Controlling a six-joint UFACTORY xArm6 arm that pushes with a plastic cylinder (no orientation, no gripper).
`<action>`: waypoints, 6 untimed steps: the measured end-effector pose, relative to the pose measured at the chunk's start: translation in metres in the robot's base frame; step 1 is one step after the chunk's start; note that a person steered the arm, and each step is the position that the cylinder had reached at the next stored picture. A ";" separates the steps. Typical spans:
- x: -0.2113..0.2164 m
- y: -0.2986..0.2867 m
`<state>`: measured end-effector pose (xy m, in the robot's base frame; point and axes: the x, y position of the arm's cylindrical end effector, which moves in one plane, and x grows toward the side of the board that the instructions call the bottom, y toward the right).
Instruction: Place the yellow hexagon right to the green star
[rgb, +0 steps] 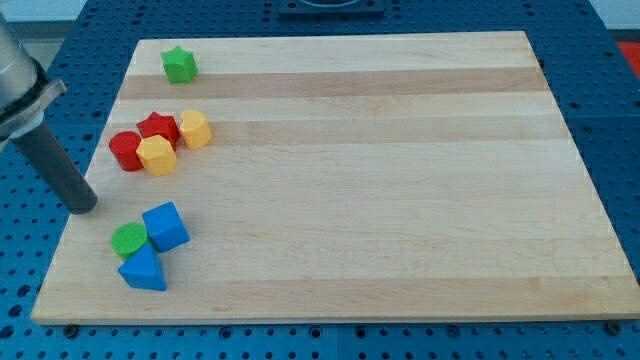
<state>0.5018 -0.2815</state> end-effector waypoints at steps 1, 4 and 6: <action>-0.007 0.035; -0.031 0.009; -0.066 0.033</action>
<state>0.4360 -0.2481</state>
